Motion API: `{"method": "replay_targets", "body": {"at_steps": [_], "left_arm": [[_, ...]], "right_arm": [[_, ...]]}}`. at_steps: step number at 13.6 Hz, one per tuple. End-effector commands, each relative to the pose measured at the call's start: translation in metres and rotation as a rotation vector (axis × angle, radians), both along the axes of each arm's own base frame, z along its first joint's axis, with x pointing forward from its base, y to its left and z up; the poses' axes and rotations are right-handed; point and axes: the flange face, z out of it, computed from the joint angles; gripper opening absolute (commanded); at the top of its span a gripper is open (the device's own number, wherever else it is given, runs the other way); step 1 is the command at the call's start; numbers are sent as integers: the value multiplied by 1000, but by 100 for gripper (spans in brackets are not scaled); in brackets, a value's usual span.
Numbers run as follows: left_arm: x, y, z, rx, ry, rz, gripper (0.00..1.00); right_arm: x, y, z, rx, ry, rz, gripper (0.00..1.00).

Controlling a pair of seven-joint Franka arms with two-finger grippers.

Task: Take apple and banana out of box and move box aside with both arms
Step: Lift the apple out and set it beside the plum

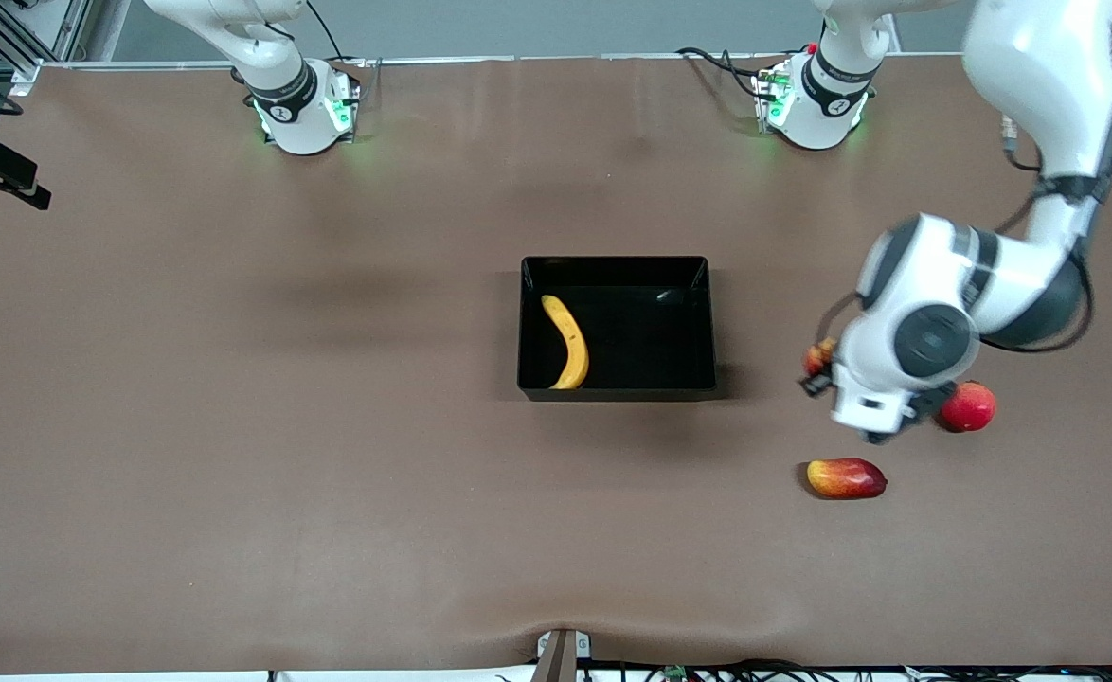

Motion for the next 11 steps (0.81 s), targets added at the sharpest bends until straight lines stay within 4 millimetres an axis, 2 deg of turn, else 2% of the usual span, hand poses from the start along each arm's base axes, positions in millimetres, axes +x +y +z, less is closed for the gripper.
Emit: {"method": "replay_targets", "body": {"at_steps": [1, 3, 5, 6, 7, 8, 10, 11], "left_arm": [[-17, 26, -63, 24, -29, -51, 0], [-20, 47, -93, 3, -17, -27, 0], [-22, 52, -116, 9, 4, -42, 0], [-19, 61, -119, 20, -3, -43, 43], [-14, 63, -115, 23, -19, -14, 99], [-11, 66, -108, 29, -26, -9, 100], [-10, 47, -71, 40, -52, -20, 100], [-12, 26, -52, 34, -47, -32, 100]], "right_arm": [[-5, -2, 2, 14, -5, -4, 100], [-5, -2, 2, 14, -5, -4, 100], [-4, -2, 2, 14, -6, -4, 100], [-4, -2, 2, 14, -6, -4, 100], [-4, -1, 2, 14, -5, -2, 100], [-5, -2, 2, 14, -5, -4, 100], [-4, -2, 2, 14, -6, -4, 100], [-5, -2, 2, 14, -5, -4, 100]]}}
